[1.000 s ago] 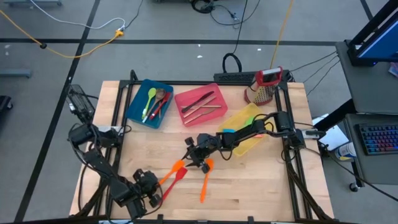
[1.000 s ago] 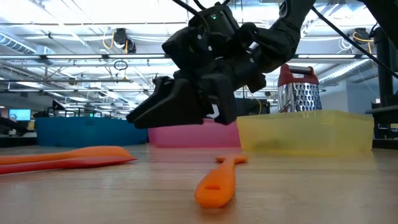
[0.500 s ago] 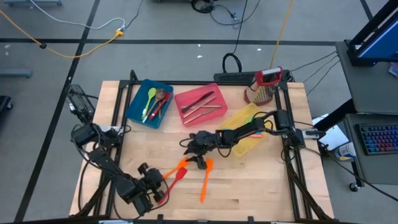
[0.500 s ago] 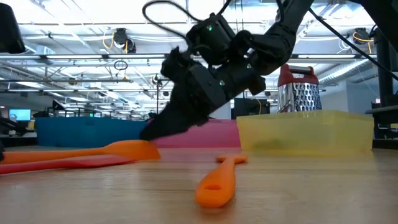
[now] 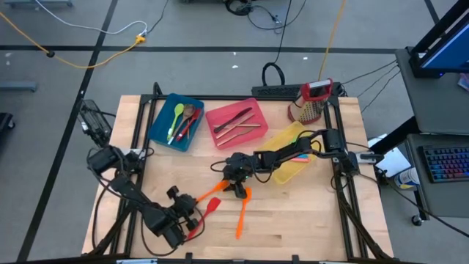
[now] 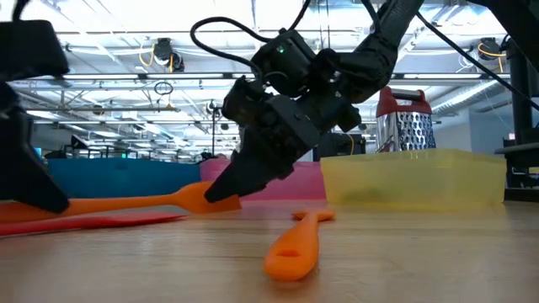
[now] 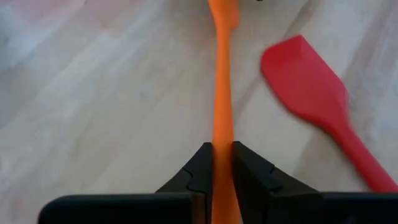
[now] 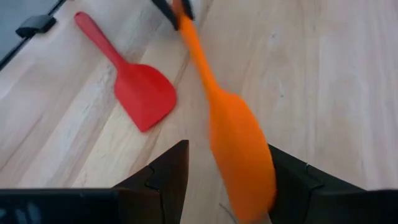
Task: Pick & Place Kitchen Items
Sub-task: Put the left orange spatula into the yellow bin
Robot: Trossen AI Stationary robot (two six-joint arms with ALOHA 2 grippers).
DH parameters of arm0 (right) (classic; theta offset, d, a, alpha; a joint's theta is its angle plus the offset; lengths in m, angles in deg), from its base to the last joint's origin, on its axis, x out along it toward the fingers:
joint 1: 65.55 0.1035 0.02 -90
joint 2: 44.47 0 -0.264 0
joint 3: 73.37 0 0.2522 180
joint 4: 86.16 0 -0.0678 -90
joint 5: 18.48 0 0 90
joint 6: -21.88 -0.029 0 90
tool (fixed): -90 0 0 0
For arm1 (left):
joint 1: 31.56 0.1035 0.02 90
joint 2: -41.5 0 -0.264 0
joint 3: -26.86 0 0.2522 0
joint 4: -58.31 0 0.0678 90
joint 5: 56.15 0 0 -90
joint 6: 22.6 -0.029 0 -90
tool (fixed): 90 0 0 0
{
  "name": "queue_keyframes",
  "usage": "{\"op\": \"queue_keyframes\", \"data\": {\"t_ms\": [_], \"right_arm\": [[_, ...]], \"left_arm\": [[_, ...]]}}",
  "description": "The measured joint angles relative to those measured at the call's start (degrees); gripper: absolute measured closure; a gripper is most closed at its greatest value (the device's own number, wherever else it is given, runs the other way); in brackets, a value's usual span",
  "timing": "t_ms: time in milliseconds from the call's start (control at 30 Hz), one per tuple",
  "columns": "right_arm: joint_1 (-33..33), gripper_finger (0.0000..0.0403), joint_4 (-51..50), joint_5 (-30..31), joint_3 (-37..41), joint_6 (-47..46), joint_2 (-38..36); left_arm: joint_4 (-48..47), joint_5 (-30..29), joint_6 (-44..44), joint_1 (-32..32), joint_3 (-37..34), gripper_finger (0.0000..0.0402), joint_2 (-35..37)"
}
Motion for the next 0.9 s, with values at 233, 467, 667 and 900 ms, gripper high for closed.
{"op": "queue_keyframes", "data": {"t_ms": [233,467,667,900], "right_arm": [[-0.03,0.0284,0.54,-0.15,0.0,2.07,0.0],[-1.04,0.0377,-1.26,1.0,0.0,2.48,-0.2],[-1.6,0.038,-1.52,0.86,0.0,2.65,-0.22],[-1.6,0.038,-1.86,1.31,-0.02,2.77,-0.22]], "left_arm": [[0.16,0.6,-4.97,2.55,0.06,0.0356,0.13],[0.45,0.62,-5.17,3.33,0.09,0.0356,0.15],[2.67,0.44,-5.63,3.33,0.06,0.0356,0.15],[3.39,1.06,-6.34,3.47,0.06,0.0326,0.11]]}}
